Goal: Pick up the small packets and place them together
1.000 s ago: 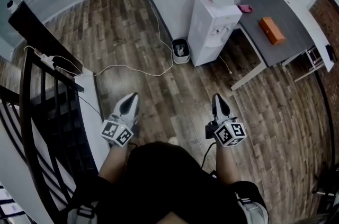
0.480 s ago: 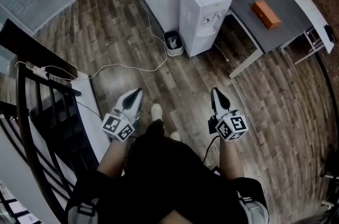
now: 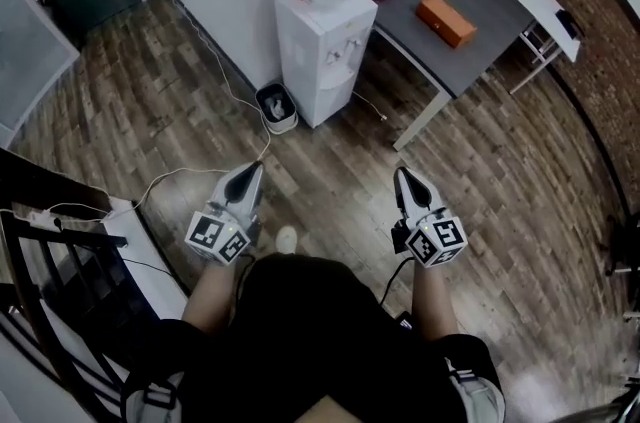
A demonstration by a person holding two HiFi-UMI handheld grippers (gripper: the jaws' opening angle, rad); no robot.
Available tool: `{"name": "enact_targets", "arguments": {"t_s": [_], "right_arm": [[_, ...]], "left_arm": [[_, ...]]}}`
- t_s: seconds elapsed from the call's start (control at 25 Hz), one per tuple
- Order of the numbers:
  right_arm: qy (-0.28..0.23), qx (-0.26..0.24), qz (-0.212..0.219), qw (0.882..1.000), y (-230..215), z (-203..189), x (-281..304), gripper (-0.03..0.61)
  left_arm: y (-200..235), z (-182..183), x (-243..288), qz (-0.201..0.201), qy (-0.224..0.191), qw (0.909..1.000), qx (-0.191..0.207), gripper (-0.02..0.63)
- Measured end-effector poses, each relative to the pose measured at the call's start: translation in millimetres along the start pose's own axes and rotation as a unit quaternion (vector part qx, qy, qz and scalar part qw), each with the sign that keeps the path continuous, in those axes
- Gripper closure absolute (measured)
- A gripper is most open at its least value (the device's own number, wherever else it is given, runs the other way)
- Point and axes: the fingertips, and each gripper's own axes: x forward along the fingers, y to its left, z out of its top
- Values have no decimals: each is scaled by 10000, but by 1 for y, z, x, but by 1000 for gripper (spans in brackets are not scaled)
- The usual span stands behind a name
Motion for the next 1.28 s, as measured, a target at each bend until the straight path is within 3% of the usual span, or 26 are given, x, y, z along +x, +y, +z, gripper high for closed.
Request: {"name": "enact_targets", "arguments": {"t_s": [0.4,0.56,0.68,0.84,1.0,1.28], "right_arm": [[-284,333,-843,9955,-23,18,45,577],[-37,310,-533,9981,4,8,67,577],[114,111,-687,9975,8,1,73,577],[-289,496,-1190,9912,-17,12,62,577],[-482,404,-1575,9855,-48,23,52,577],[-438,239,-1416,9887,-104,31,74,577]], "left_arm": [[64,12,60,-562,112,9984,-2,614],[83,8,71,-780,290,9965,-113,614],[95,2,77,-886,419,9952,-63,614],[101,-7,92,-952,498,9940,-177,614],[88,-8,115,-1144,566,9917,-145,614],[66,-6,168,-1092,403,9932,59,614]]}}
